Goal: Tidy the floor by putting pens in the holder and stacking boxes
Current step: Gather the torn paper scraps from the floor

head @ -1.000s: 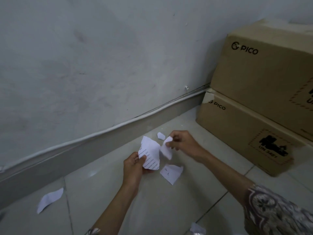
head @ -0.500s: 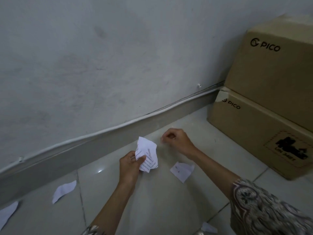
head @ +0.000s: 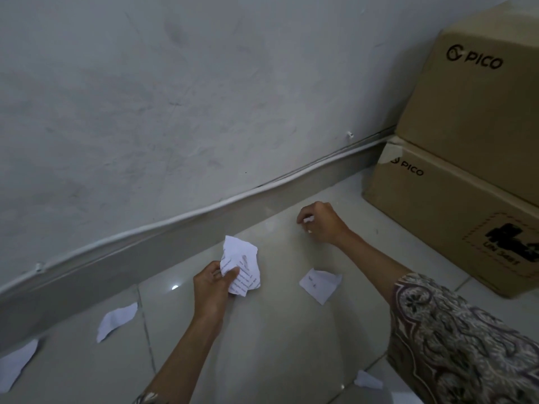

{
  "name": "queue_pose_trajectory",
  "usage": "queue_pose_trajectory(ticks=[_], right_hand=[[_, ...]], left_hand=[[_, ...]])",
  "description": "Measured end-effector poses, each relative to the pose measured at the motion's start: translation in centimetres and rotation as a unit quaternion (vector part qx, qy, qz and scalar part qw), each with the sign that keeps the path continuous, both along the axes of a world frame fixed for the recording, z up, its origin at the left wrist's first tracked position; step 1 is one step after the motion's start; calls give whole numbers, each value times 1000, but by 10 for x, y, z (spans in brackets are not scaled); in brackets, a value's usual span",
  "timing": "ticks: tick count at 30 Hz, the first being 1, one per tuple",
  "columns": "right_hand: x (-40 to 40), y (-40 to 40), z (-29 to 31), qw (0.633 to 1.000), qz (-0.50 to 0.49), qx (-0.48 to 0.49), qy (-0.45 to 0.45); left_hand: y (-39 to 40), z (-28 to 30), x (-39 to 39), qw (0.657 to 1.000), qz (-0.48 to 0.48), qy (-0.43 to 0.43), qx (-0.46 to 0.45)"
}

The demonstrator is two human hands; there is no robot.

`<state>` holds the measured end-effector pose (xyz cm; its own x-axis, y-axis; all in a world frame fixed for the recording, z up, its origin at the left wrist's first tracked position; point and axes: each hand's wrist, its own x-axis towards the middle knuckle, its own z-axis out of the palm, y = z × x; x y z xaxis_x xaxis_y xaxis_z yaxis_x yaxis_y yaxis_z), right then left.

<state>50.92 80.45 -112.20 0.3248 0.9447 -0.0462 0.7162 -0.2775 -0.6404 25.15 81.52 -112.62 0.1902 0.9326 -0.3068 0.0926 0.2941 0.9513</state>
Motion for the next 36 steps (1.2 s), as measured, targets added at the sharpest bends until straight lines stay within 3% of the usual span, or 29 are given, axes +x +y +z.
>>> queue_pose_trajectory(ticks=[4,11,18,24,28,36], right_hand=[[1,-32,21,998,7,20,60],[-13,-80,28,996,62,-69,16],[-29,-100,-2,988,35,-149,-35],[-27,-119,23,996,-71,-54,16],[-30,-153,55,981,-164,54,85],[-40,-232,103,938,-324,111,47]], left_hand=[[-3,2,0,1000,-2,-5,0],[-14,19,7,999,-30,-9,8],[-33,42,7,997,-68,-20,21],[-39,56,23,996,-90,-4,23],[-46,70,57,993,-113,-10,18],[-86,108,108,973,-226,-46,13]])
